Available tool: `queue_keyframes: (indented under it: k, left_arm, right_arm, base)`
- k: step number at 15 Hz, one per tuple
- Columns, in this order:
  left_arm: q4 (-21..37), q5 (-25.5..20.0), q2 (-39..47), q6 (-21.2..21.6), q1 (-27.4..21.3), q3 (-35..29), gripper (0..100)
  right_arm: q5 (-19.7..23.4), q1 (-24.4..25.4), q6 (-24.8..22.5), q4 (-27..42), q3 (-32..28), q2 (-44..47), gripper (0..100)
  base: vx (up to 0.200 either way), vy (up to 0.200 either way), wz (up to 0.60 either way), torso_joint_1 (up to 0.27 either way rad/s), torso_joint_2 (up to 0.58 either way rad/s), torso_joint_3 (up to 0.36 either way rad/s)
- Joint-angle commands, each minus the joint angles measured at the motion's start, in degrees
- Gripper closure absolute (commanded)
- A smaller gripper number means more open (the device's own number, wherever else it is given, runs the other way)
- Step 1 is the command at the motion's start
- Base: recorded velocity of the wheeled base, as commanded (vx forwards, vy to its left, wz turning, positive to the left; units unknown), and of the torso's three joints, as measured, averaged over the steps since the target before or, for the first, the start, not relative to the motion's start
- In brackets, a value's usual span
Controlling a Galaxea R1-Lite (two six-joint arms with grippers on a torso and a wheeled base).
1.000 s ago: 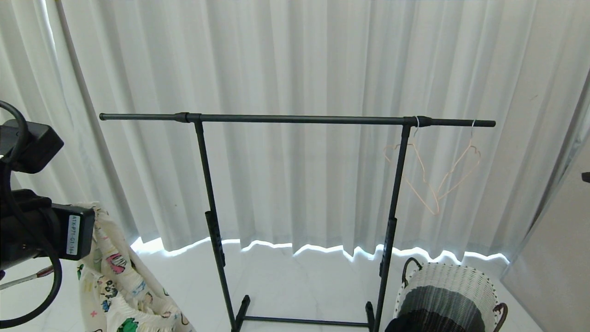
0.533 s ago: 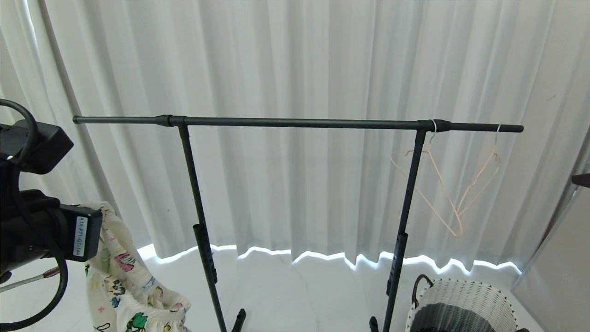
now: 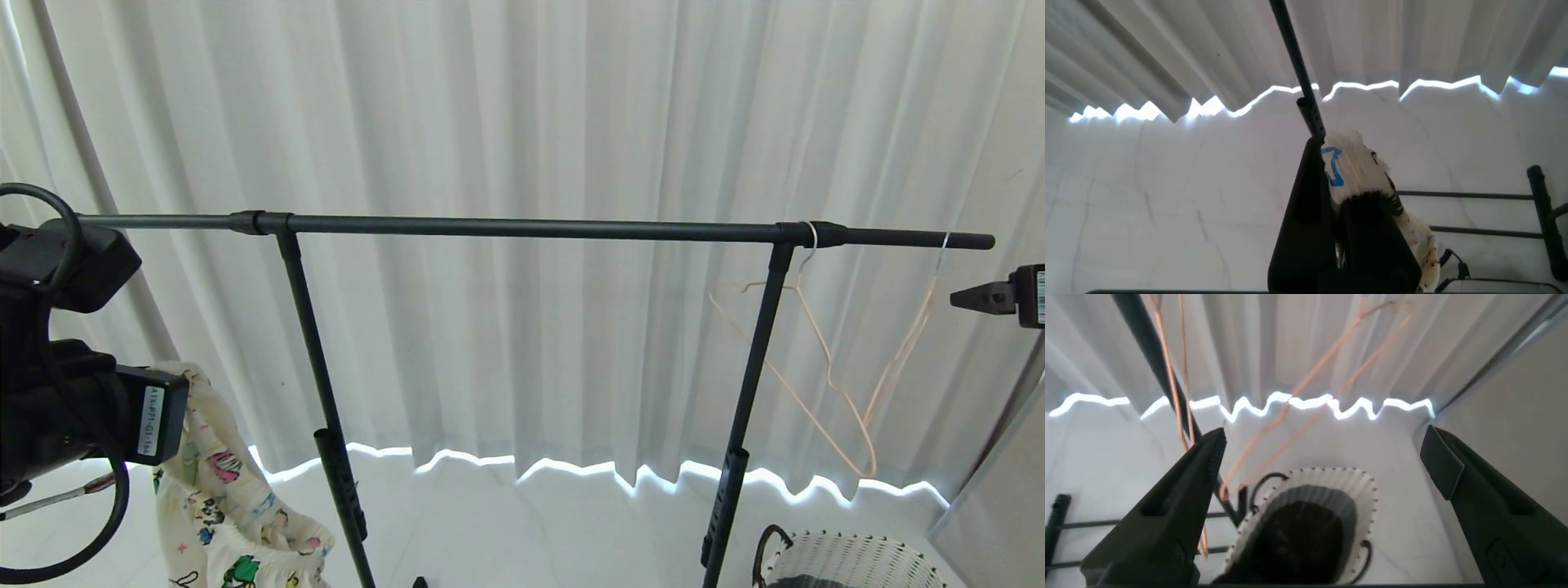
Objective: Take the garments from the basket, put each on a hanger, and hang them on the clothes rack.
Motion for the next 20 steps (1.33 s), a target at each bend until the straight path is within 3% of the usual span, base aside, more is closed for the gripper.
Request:
queue_keyframes:
  k: [1, 3, 8, 20]
  left_arm:
    - [0.01, 0.04, -0.04, 0.06, 0.27, -0.10, 100]
    - [0.01, 0.04, 0.23, 0.06, 2.29, 0.87, 100]
    - [0.01, 0.12, -0.30, 0.06, 4.31, 2.63, 100]
    - [0.01, 0.04, 0.32, -0.03, 4.92, 2.72, 100]
  right_arm:
    - [-0.28, 0.06, 2.18, -2.36, -0.12, 6.75, 0]
    - [-0.64, 0.06, 4.21, -7.55, -0.12, 13.70, 0]
    - [-3.45, -0.11, 4.21, -14.32, -0.56, 24.15, 0]
    - [-3.80, -3.89, 4.65, -14.23, -0.21, 24.42, 0]
  base:
    - [0.000, 0.000, 0.00, 0.000, 0.00, 0.000]
    - [0.000, 0.000, 0.00, 0.000, 0.00, 0.000]
    - [0.000, 0.000, 0.00, 0.000, 0.00, 0.000]
    - [0.000, 0.000, 0.00, 0.000, 0.00, 0.000]
